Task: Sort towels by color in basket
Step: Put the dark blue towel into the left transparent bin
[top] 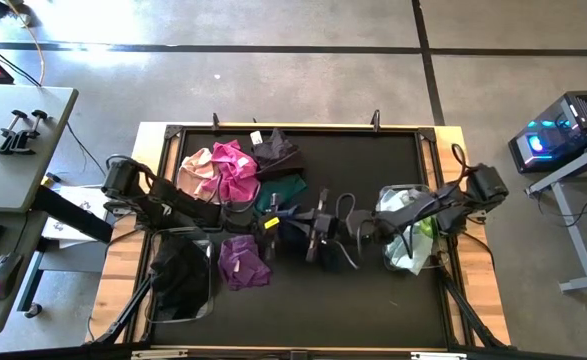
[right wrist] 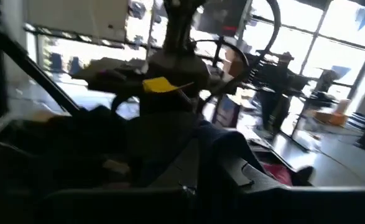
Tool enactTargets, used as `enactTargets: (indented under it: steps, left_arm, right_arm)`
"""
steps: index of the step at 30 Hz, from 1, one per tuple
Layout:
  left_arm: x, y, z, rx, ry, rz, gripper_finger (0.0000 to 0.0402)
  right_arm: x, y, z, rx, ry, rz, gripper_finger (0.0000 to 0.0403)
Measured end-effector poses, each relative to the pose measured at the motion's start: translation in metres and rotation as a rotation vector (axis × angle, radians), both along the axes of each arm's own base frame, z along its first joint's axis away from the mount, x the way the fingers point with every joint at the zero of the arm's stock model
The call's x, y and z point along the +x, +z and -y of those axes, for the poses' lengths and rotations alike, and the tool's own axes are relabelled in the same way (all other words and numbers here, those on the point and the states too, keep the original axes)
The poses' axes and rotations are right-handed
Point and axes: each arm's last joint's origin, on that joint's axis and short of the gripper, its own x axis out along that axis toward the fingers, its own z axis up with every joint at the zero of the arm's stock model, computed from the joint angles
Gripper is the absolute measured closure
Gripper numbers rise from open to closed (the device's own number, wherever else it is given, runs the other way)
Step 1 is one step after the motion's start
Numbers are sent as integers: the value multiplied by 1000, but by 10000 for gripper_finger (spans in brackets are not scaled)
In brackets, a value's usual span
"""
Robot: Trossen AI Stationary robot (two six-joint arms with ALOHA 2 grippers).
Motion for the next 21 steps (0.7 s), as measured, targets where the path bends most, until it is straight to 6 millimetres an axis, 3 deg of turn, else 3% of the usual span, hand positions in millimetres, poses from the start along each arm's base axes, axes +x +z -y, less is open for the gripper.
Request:
enactTargets:
  steps: [2,8,12,14,17,21]
  left_arm:
    - [-3,4,2,41,-7,-27,392]
    - [-24,27,6,157,137,-136,394]
    - [-43,44,5,217,253,-194,397]
    - [-51,53,3,225,299,-196,396]
    - [-60,66,1,218,346,-165,398]
    - [-70,86,0,190,358,-76,399]
  right_arm:
    - [-5,0,-5,-8,-97,-32,381]
    - [-21,2,-16,-82,-424,-108,320]
    - [-32,7,-14,-46,-495,-139,270]
    - [-34,3,-11,20,-425,-176,250]
    - [-32,-10,-7,127,-186,-314,229]
    - [-24,-23,-4,212,95,-438,222]
